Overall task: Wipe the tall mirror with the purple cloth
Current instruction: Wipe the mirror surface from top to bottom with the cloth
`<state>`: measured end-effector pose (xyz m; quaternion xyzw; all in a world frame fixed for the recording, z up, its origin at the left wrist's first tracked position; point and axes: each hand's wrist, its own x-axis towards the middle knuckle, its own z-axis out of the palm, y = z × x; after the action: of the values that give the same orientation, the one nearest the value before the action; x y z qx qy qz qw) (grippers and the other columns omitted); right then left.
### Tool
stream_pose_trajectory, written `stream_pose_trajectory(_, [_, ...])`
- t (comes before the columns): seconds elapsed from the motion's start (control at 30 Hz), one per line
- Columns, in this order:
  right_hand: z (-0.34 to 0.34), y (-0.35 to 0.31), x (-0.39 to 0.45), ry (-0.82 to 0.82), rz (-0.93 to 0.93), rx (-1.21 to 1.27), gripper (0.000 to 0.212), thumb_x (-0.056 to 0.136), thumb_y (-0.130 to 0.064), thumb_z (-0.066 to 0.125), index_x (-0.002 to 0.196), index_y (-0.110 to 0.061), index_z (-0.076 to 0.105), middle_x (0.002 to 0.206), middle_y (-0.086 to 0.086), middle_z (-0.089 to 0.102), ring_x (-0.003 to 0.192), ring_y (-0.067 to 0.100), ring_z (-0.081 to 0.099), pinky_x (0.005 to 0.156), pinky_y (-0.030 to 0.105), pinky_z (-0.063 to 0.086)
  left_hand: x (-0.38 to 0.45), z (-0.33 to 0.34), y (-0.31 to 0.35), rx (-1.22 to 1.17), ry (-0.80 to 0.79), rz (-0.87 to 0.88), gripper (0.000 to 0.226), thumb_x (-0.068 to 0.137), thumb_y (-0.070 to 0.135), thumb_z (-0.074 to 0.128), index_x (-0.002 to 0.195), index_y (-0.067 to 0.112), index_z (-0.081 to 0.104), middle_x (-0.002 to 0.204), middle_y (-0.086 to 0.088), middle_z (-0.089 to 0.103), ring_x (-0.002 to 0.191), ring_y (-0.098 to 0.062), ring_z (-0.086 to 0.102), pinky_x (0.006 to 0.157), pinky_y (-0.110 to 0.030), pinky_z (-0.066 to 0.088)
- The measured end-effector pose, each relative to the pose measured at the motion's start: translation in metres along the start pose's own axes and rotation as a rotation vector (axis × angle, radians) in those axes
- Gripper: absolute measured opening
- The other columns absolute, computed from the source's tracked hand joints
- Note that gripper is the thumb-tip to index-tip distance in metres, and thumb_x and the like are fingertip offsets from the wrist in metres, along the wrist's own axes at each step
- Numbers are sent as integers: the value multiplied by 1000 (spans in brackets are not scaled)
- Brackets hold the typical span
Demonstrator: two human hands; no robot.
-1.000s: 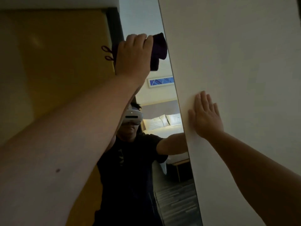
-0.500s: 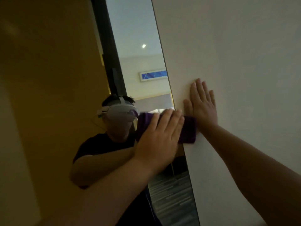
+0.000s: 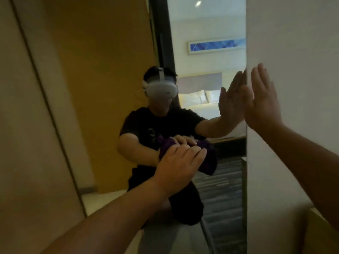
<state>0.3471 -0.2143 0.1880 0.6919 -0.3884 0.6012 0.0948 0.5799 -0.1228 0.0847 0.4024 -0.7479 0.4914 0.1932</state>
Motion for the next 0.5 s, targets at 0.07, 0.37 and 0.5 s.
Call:
stream_pose_trajectory(0.07, [16,-37,-24,-19,-96,23,59,103,-34,31,154,-5,22,163,17,14,151,27,8,121,44,7,-31,-20,-22,-4,52,-111,34,100,16,51,133,10,57,123,-8,62,104,-27,60,84,-40,44])
stream_pose_trajectory(0.37, [134,-128,-126,-264,-674,-363,58,103,-37,30,153,-6,29,163,15,15,152,30,3,121,57,5,-135,-63,-112,233,200,-308,33,98,8,54,131,6,58,125,-11,63,109,-32,58,90,-44,43])
stream_pose_trajectory(0.5, [154,-134,-131,-249,-630,-410,61,102,-38,35,153,-5,27,164,15,13,152,31,2,120,60,3,-144,-63,-148,283,226,-319,49,88,13,74,132,8,55,127,-10,62,110,-32,59,91,-44,43])
